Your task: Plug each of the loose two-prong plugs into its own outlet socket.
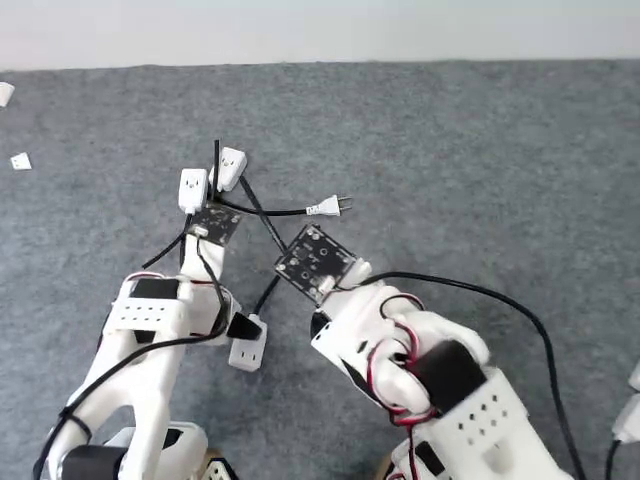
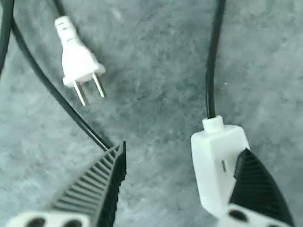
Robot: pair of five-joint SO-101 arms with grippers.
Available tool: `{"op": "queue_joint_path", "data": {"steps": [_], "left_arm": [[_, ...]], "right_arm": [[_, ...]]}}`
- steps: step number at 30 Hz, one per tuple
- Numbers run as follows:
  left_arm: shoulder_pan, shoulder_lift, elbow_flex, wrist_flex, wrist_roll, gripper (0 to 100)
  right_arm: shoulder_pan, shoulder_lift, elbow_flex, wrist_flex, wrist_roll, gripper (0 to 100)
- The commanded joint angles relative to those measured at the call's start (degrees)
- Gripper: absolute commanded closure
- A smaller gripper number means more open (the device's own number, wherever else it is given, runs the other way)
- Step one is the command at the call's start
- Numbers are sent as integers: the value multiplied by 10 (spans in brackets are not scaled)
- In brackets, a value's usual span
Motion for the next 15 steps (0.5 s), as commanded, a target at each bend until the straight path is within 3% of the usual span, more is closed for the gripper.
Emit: {"op": "queue_joint_path", "data": {"steps": [1, 7, 15], "left_arm": [[-14, 4, 2, -19, 76, 659], [-11, -1, 15, -17, 161, 659], [-55, -81, -7, 31, 167, 659]], "right_arm": [[9, -18, 0, -18, -8, 990], [10, 15, 32, -50, -9, 990], [20, 26, 34, -51, -10, 990]]}}
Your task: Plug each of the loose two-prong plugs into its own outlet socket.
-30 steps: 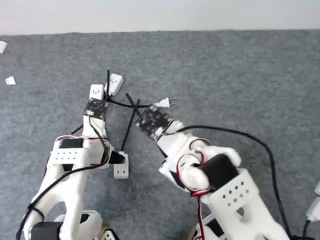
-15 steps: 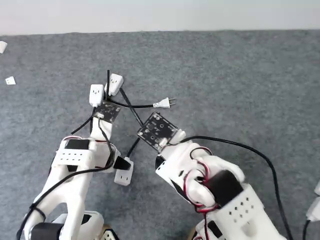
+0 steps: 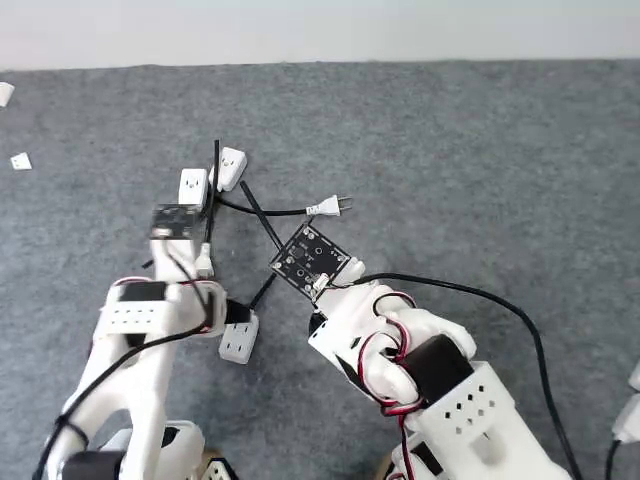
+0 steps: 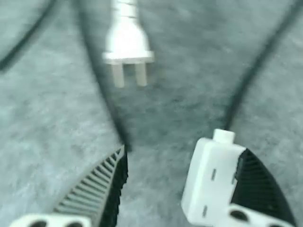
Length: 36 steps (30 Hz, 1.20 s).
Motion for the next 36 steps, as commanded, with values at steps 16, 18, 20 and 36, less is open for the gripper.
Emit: {"op": "queue_joint_path", "data": {"steps": [16, 18, 20, 36], "left_arm": [[-11, 31, -40, 29, -84, 659], [-11, 55, -47, 38, -119, 661], [7, 51, -44, 53, -146, 682], [119, 7, -17, 28, -178, 754]], "right_arm": [[-36, -51, 8, -19, -27, 990], [-29, -51, 19, -22, -27, 990], [-21, -53, 29, -31, -27, 990], [-12, -54, 36, -29, -27, 990]]}}
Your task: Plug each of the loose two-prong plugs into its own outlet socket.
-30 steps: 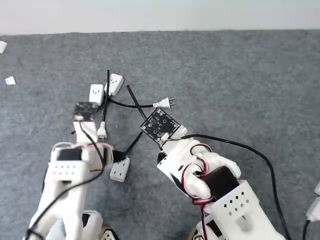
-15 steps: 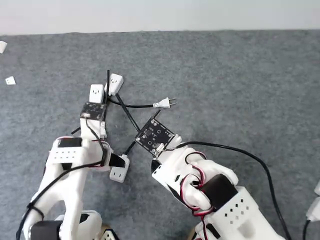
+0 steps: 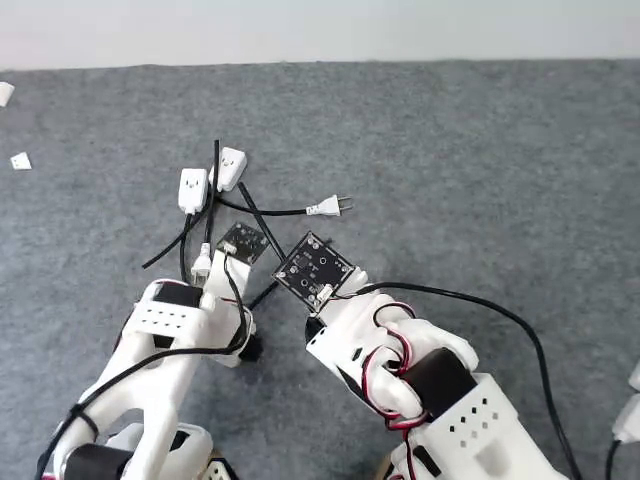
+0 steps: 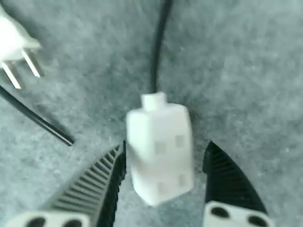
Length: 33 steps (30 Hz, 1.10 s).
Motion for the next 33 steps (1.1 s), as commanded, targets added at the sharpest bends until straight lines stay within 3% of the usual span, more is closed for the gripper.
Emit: {"op": "queue_joint_path", "data": {"steps": [1, 17, 26, 30, 33], "left_arm": [[-3, -11, -23, -16, -5, 754], [39, -128, 97, -17, 1, 758], [47, -78, 73, -35, 102, 785], [116, -55, 58, -55, 169, 915], [153, -41, 57, -80, 207, 907]], "right_arm": [[9, -9, -5, -8, -6, 990], [29, -8, -4, -3, -6, 990], [29, -8, -4, -1, -6, 990], [30, -8, -4, 0, -6, 990], [33, -8, -4, 0, -6, 990]]}}
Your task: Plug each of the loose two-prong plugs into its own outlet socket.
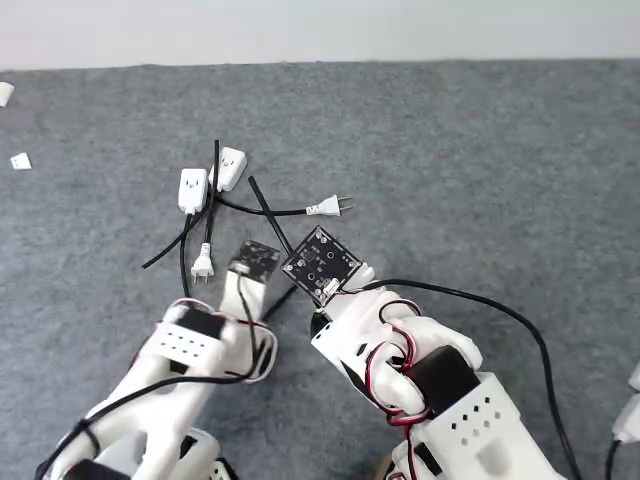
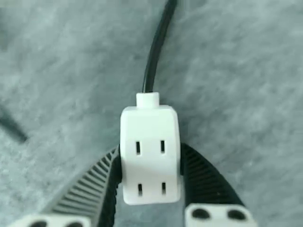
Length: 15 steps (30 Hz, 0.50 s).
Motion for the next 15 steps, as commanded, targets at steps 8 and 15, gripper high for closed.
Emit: {"op": "queue_joint_path", "data": {"steps": [8, 15], "left_arm": [[37, 79, -90, -89, 198, 907], [38, 207, -199, -68, 251, 905]], "right_arm": [[43, -13, 7, -6, -7, 990], [76, -14, -1, -5, -10, 990]]}}
